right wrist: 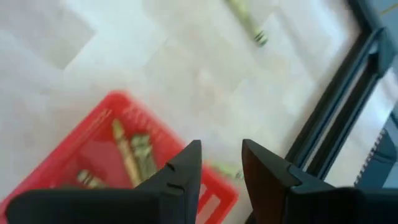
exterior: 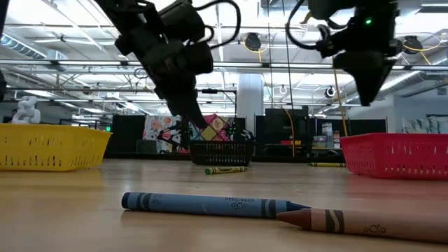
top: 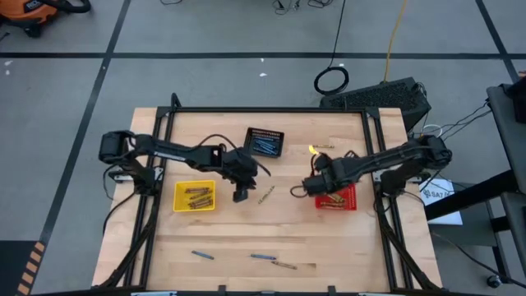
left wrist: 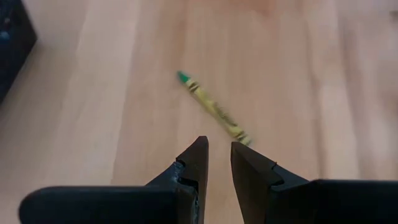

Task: Sort crayons
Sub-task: Put the green crayon into the red bin

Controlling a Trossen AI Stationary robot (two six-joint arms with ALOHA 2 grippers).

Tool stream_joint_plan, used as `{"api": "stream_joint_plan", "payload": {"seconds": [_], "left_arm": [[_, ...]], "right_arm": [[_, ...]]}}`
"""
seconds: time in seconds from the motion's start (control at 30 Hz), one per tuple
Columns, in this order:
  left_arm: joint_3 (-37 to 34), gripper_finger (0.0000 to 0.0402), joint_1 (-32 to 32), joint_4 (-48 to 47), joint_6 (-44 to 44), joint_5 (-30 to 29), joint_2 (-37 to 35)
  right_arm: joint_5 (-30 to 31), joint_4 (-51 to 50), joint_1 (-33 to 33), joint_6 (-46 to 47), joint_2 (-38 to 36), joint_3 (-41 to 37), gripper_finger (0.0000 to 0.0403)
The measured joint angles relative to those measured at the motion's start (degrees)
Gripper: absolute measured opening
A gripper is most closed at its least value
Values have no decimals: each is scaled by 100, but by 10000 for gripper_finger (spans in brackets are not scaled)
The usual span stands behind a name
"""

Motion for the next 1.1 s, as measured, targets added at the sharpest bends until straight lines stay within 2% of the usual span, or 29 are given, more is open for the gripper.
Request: {"api": "stream_joint_plan", "payload": {"seconds": [0.17,0.27,0.5,0.73,0.97,1.1], "left_arm": [[134,73,-141,44,-255,-614,170],[342,73,-224,108,-582,-761,308],[669,73,-572,70,-671,-1029,742],[699,73,-702,83,-1783,-1589,954],[699,73,-728,131,-2511,-1731,957],[699,73,-875,261,-2574,-1732,976]], "right_arm": [[35,11,-399,-473,0,48,102],[31,24,-533,-593,0,48,102],[9,-32,-592,-343,0,48,102],[-159,-85,-585,-309,0,48,102],[-149,-81,-583,-497,0,48,102],[-143,-58,-583,-497,0,48,102]]}}
